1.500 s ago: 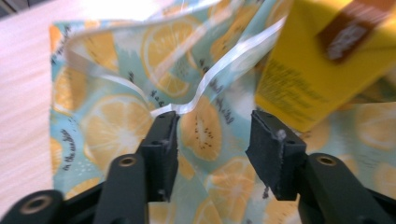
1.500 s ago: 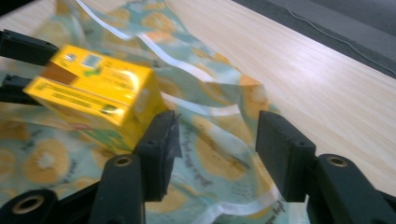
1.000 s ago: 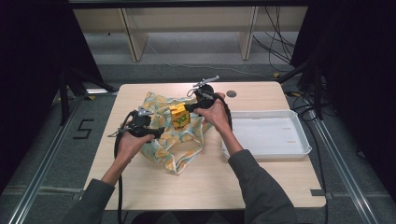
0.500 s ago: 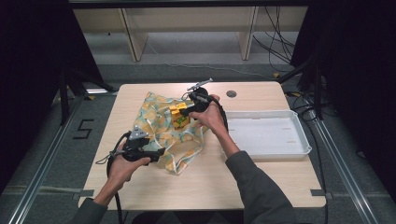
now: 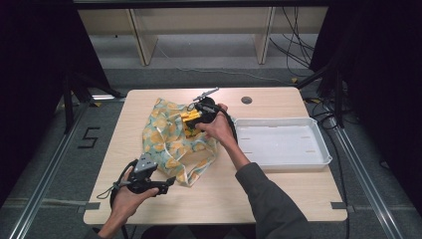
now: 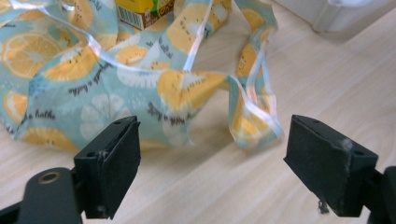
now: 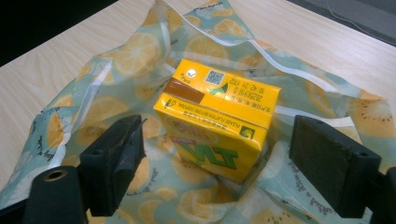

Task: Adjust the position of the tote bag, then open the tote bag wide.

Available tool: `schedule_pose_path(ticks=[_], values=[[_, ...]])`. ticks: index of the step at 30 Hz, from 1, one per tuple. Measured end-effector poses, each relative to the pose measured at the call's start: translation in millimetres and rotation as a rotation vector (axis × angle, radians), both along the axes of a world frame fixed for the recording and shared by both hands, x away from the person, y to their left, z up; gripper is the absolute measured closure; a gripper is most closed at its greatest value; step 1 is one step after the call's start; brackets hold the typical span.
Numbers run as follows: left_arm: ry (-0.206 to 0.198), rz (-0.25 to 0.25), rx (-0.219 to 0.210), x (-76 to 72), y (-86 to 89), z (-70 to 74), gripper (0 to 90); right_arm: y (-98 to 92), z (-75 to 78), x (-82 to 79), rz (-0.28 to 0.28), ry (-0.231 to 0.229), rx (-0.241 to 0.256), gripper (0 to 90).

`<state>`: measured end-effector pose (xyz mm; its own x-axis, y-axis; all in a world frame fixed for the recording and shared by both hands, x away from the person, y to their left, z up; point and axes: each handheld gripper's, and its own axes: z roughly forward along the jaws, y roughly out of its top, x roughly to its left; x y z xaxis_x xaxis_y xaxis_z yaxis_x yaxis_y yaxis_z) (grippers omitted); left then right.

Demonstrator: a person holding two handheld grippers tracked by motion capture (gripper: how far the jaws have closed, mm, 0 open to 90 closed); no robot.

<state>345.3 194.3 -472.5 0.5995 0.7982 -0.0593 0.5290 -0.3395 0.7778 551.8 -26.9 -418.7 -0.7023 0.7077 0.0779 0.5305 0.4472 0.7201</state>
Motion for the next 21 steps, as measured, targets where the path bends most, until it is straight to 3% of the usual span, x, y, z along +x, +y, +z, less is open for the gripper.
schedule_pose_path(ticks=[1,4,5,7,9,16,20,21], values=[[-0.002,0.002,-0.007,-3.2,-0.1,-2.2,17.2,2.3,-2.0,-0.1,-0.010,-0.005,0.015,18.1],[0.003,-0.006,0.012,-11.4,1.8,-6.5,17.2,5.3,-2.5,-0.5,0.005,0.004,-0.012,17.2],[0.000,-0.002,0.006,-13.5,1.6,-8.3,17.3,7.6,-4.6,-0.6,-0.001,-0.004,0.004,17.2],[0.003,-0.010,0.029,-17.1,3.0,-10.1,17.3,9.2,-4.4,-0.6,0.010,0.000,-0.008,17.2],[-0.003,-0.006,0.021,-20.2,1.1,-13.3,17.2,11.7,-6.1,-0.1,0.001,-0.007,0.001,17.1],[0.012,-0.036,0.060,-26.8,-1.9,-19.3,17.3,13.1,-7.0,0.9,-0.005,0.011,-0.008,16.8],[0.001,-0.042,0.060,-28.4,-1.1,-18.3,17.3,15.0,-9.7,1.7,-0.020,0.019,-0.014,16.6],[0.004,-0.027,0.044,-28.7,-1.3,-19.0,17.3,15.4,-10.6,2.2,-0.020,0.012,-0.014,16.2]])
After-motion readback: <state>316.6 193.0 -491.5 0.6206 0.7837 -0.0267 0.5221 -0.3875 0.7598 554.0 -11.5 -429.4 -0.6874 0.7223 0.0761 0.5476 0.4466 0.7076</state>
